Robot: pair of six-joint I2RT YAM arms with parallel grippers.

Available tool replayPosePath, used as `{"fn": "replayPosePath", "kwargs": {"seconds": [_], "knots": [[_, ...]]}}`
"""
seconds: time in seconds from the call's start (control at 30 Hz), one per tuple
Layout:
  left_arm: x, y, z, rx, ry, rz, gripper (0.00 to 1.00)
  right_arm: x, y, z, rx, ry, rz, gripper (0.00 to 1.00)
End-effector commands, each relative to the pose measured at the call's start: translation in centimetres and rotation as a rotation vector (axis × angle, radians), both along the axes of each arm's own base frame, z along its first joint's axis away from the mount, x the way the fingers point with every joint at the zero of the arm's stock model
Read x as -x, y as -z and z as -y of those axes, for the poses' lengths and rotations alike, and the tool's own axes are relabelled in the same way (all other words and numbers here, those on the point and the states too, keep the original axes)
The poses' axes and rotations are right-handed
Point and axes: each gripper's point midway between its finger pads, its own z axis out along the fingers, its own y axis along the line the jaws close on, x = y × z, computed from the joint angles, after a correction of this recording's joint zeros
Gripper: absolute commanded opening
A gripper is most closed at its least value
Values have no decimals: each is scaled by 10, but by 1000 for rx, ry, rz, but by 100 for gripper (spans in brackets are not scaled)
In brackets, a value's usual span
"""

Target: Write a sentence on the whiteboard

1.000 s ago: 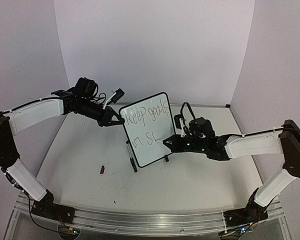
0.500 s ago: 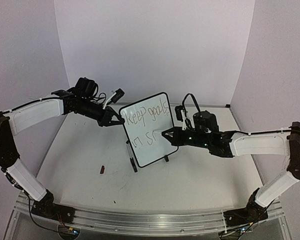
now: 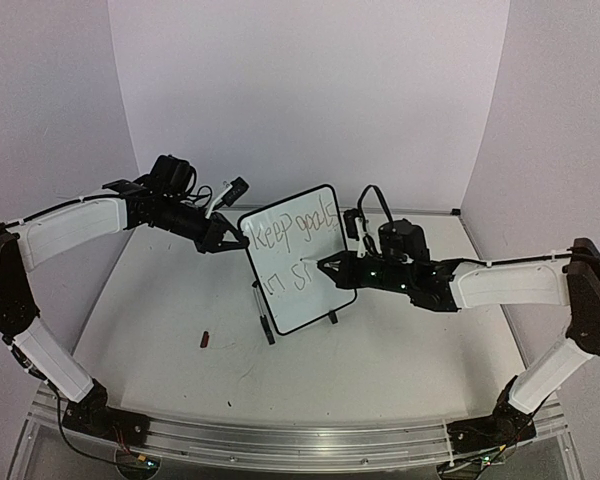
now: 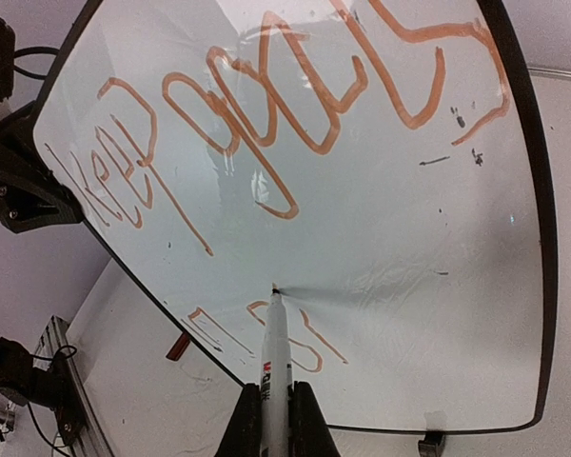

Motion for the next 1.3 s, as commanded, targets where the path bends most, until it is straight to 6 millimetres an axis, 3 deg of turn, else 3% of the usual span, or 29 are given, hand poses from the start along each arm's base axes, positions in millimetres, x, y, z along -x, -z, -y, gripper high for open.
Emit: {"fn": "replayPosePath", "kwargs": {"seconds": [0.0, 0.43, 0.77, 1.0, 1.27], "knots": [[2, 6, 0, -23, 10, 9, 0, -12, -18, -2, -29, 46, 52, 0], [1, 6, -1, -25, 8, 11, 0, -9, -19, -2, -31, 33, 56, 0], [1, 6, -1, -25, 8, 9, 0, 18, -40, 5, -74, -57, 76, 0], [2, 7, 0, -24, 10, 6, 0, 24, -24, 21, -60, -67, 42, 0], [1, 8, 0, -28, 8, 4, 0, 15, -9, 21, -39, -72, 17, 0]]}}
